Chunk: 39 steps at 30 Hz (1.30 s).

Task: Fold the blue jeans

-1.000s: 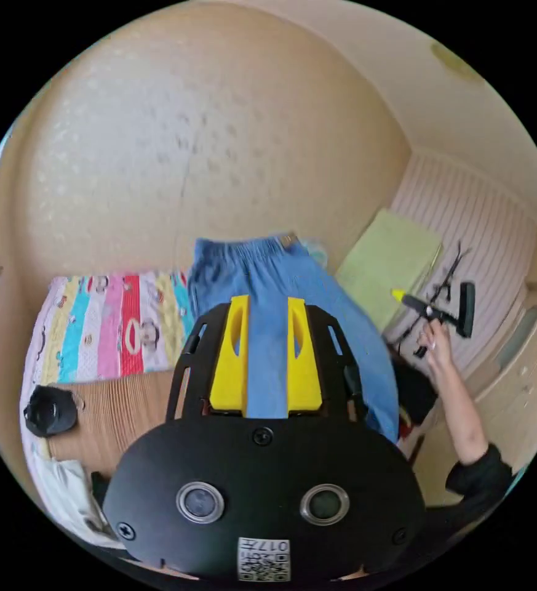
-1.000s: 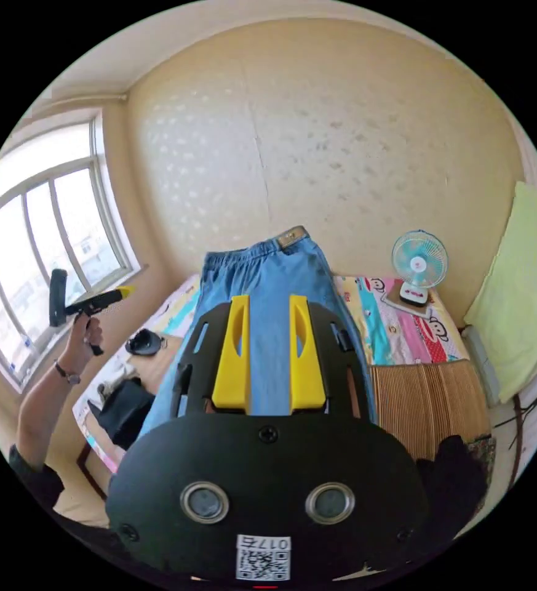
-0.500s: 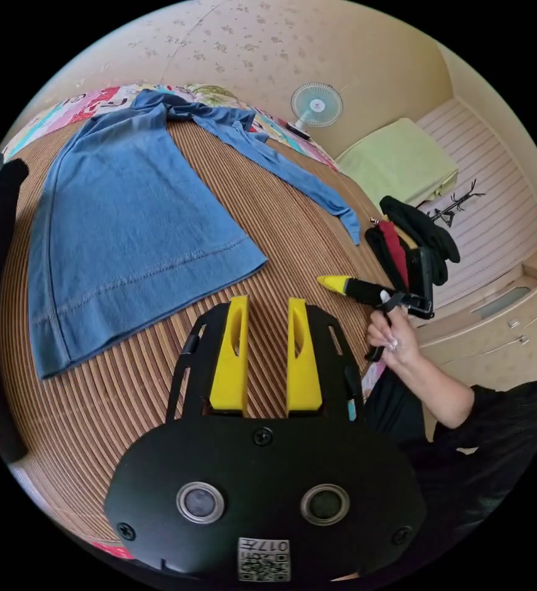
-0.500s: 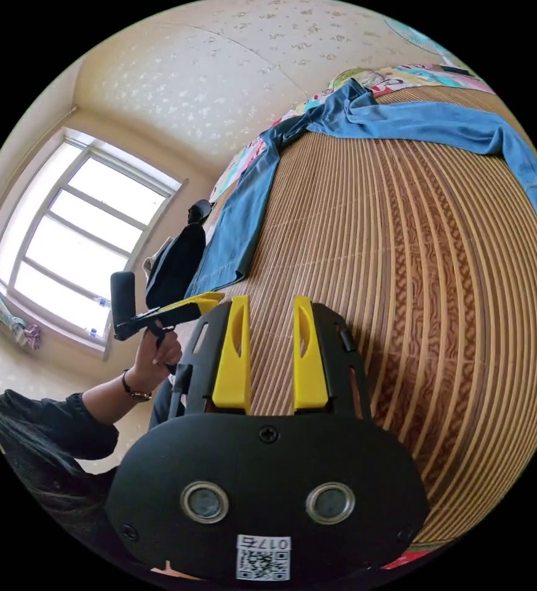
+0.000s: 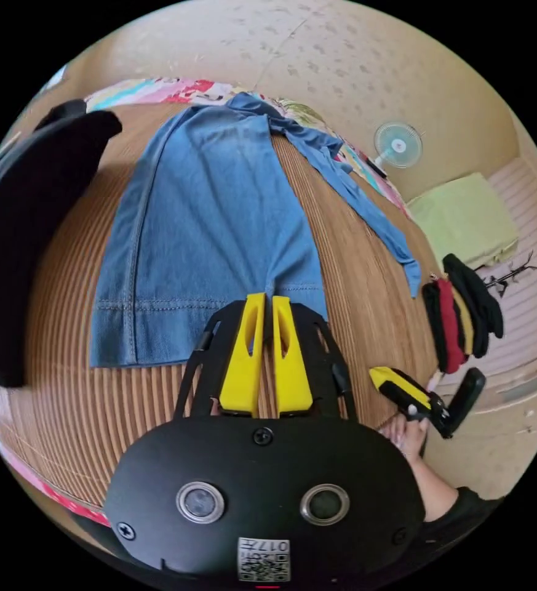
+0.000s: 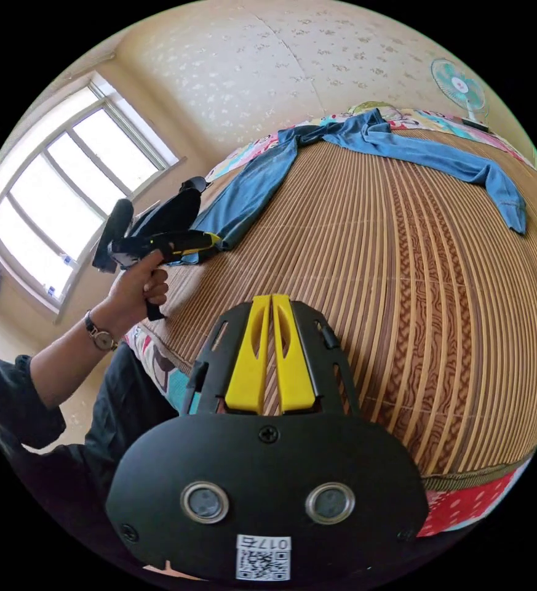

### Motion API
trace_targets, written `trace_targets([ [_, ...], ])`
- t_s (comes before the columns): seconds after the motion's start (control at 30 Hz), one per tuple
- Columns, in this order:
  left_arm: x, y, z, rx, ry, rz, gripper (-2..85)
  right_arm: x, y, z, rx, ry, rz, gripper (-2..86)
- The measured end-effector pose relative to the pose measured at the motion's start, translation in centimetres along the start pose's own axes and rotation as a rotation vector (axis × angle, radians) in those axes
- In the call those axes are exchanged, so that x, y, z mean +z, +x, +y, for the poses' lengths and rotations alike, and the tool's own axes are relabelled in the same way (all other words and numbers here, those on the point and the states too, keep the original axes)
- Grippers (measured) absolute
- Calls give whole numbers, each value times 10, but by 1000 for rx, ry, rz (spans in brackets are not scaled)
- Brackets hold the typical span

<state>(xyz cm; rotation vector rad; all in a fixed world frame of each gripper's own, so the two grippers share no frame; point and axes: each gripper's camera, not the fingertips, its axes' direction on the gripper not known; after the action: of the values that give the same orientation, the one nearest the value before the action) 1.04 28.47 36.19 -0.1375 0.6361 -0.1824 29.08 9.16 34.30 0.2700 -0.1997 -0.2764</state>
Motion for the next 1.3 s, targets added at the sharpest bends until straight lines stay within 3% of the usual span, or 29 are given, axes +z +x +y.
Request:
trace_targets([
  [0.37,-111,14,246,119,230,-67,4,-38,34,17,-21,38,-46,6],
  [0.5,-160,32,210,223,372,-34,-1,-44,38,19,-46,30,-46,6],
  [0.63,-151,40,124,289,333,-67,21,-49,39,22,-58,30,-32,6],
  [0.73,-98,35,68,302,266,-246,35,-50,41,23,-62,27,-44,6],
  [0.83,-10,6,41,239,17,-333,55,-51,40,25,-72,32,-40,6],
  [0.87,-18,3,49,245,87,-328,60,-51,38,26,-82,39,-42,6],
  [1.03,-32,-27,50,176,81,-228,55,-48,30,29,-117,27,-61,6],
  [1.23,-48,-68,55,108,104,-67,11,-43,12,25,-168,-134,-75,8],
  [1.3,-50,-76,58,97,107,-42,1,-64,18,13,-159,-139,30,12],
])
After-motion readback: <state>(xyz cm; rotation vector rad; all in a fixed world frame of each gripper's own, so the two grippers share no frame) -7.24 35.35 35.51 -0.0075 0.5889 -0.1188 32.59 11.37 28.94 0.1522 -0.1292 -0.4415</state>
